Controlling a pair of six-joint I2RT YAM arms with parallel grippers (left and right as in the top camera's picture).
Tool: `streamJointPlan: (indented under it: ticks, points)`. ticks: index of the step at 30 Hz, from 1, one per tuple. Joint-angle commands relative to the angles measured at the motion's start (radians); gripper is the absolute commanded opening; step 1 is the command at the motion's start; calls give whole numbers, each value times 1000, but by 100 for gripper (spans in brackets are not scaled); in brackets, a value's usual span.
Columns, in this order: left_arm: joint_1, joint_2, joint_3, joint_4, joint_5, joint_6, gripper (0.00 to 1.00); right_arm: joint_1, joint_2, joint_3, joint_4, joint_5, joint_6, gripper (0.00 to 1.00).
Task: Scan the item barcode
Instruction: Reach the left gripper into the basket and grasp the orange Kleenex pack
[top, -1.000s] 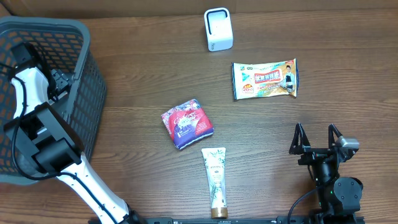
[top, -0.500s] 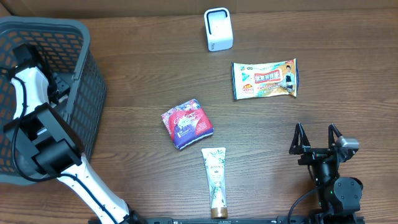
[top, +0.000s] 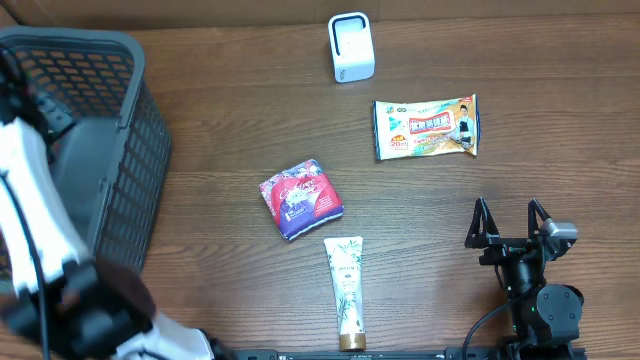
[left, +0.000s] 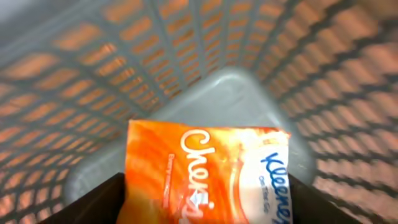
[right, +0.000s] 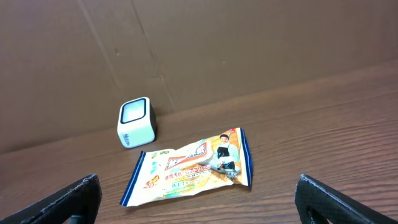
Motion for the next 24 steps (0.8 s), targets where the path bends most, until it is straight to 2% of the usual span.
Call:
streamJointPlan:
  ticks: [1,6,12,13,14,16,18,19,24]
  points:
    - [-10,-138,4,-41,175,-19,70,-6,-12,-10,3,-1,8,100]
    - [-105,-298,4,-80,370,-29,70,-6,-12,-10,3,-1,8,100]
    - [-393,-394,4,-108,382,-60,66,-6,-12,-10,3,-1,8,100]
    - [-450,-395,4,-105,371,-61,66,-6,-12,-10,3,-1,8,100]
    - [-554,-388,4,-98,264,-83,70,-6,-12,-10,3,-1,8,100]
    - [-607,-383,4,-100,96,-142,79,-6,-12,-10,3,-1,8,100]
    - [-609,-383,4,-102,-8,-192,96,-6,-12,-10,3,-1,8,100]
    - [-595,-388,4,-100,-26,-202,100,-6,-12,-10,3,-1,8,100]
    - [-386,-408,8,-100,-39,-257,100,-6,-12,-10,3,-1,8,100]
